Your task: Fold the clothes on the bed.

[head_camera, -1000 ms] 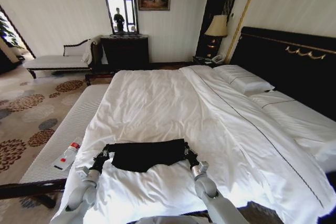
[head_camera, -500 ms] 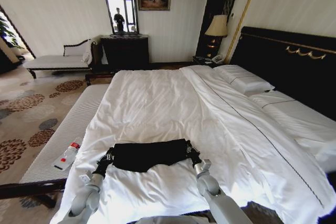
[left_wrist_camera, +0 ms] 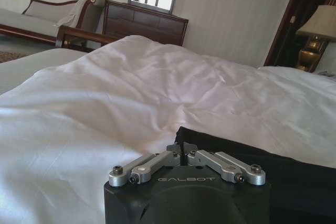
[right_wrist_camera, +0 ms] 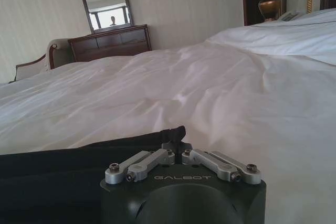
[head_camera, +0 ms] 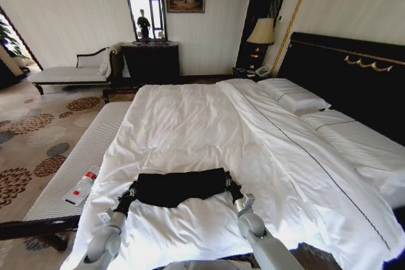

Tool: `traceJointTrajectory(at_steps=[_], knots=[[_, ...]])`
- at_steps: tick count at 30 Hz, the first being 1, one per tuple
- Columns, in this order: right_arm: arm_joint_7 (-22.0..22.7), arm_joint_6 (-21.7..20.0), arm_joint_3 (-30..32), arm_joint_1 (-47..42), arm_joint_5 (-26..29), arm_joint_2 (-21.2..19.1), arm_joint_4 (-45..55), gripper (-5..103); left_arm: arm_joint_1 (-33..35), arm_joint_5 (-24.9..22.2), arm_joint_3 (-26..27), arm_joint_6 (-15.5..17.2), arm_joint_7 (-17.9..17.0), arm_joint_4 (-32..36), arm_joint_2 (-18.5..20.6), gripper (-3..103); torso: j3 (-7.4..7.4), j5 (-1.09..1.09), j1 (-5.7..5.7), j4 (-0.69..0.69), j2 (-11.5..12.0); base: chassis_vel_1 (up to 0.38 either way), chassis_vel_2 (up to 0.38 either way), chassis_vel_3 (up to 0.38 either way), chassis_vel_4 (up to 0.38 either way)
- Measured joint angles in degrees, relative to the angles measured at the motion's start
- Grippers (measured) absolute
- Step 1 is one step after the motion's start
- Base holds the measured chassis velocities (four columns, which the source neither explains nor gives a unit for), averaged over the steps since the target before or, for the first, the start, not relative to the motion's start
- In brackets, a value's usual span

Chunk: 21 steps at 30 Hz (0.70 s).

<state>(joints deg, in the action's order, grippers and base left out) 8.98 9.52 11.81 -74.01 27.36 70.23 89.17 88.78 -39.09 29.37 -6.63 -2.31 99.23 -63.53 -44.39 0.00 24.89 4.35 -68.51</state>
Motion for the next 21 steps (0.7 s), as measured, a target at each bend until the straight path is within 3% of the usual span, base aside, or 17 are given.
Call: traceJointTrajectory(at_steps=[9,11,13,14,15,18,21], knots=[[1.11,-0.04,-0.18,-1.18,-0.97,-0.24,1.39,-2,0.63,1.3,0.19,0.58,-0.84,1.03,0.14,-2,0.0,0.0,0.0,0.0,0.0,0.0,0.0,0.0,0.0],[1.38,-0.04,-0.28,-1.84,-1.68,-0.28,1.86,7,1.39,3.35,0.22,0.71,-1.12,1.83,-0.05,7,0.0,0.0,0.0,0.0,0.0,0.0,0.0,0.0,0.0],[1.48,-0.04,-0.28,-2.13,-1.88,-0.29,2.08,12,1.76,4.13,0.22,0.72,-1.12,2.14,-0.12,7,0.0,0.0,0.0,0.0,0.0,0.0,0.0,0.0,0.0],[1.6,-0.02,-0.23,-2.45,-2.02,-0.32,2.39,12,2.2,4.91,0.27,0.72,-1.13,2.51,-0.18,12,0.0,0.0,0.0,0.0,0.0,0.0,0.0,0.0,0.0],[1.95,0.14,0.12,-2.99,-2.21,-0.45,2.98,23,2.83,5.42,0.57,0.72,-1.14,3.27,-0.26,23,0.0,0.0,-0.01,-0.01,0.0,0.0,0.0,0.0,0.0],[2.44,0.33,0.91,-3.88,-2.27,-0.97,4.21,28,3.62,5.58,1.53,0.73,-1.14,4.49,-0.26,28,0.0,0.0,0.0,-0.01,0.0,0.0,0.0,0.0,0.0],[2.54,0.6,4.27,-7.11,-2.31,-3.44,9.04,45,6.84,5.54,5.25,0.73,-1.11,9.21,-0.26,44,0.0,0.02,0.0,0.03,0.0,0.0,0.0,0.0,0.0]])
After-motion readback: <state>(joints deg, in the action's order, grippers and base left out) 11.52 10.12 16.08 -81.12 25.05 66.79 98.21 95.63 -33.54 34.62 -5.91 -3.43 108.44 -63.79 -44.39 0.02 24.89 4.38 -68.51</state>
